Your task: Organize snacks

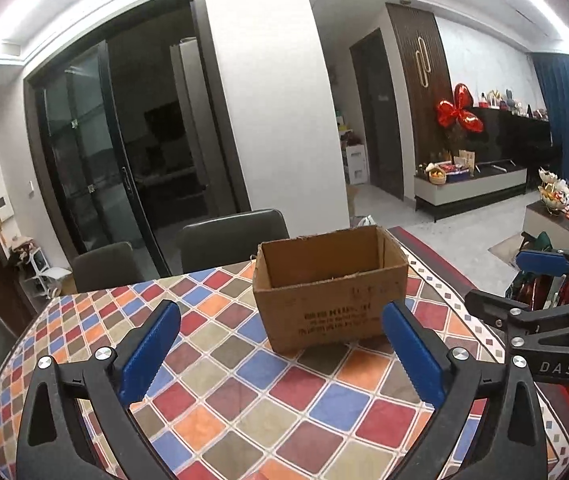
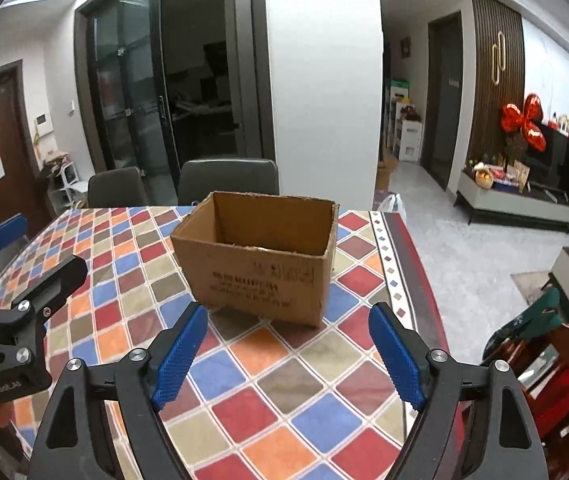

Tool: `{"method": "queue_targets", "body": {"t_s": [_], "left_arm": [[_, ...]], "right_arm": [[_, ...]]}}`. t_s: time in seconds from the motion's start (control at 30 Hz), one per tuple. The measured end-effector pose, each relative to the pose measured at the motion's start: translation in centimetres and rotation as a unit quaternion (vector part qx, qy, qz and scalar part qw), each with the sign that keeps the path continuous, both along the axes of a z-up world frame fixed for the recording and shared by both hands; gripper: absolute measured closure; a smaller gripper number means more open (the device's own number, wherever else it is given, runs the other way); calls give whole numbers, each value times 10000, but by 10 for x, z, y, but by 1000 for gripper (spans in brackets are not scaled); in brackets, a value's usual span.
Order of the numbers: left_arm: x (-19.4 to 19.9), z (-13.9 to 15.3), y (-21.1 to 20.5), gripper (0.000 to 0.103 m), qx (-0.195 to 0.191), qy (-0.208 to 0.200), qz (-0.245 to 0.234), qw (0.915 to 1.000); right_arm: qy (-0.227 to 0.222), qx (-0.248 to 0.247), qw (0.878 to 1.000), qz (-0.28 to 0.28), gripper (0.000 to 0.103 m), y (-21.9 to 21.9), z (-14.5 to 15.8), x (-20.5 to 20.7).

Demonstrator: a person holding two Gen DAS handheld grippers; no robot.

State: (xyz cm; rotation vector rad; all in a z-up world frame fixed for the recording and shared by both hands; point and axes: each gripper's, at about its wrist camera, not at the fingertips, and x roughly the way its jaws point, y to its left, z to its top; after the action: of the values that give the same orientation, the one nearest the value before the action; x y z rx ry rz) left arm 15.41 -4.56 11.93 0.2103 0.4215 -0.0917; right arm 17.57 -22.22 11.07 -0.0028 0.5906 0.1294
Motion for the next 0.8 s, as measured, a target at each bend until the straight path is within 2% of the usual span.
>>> {"method": "queue_targets", "body": {"t_s": [0.17,0.33,0.57,0.8], "left_arm": [[-29,-23,1,0,-4,-294,50,9996],[-47,-43,-3,0,6,-221,-67,9997],[-59,-64,-6,0,-60,29,-128,9999],[-66,-87,-10,0,43,288,-130,9995]], "right_arm": [[-271,-294,9992,41,20,6,-14,-32],[-412,-456,9980,116,20,9,-36,-57],[-122,-125,9998,67,20,0,-69,-74],[100,-146,9998,-6,20,-2,-94,-86]]}}
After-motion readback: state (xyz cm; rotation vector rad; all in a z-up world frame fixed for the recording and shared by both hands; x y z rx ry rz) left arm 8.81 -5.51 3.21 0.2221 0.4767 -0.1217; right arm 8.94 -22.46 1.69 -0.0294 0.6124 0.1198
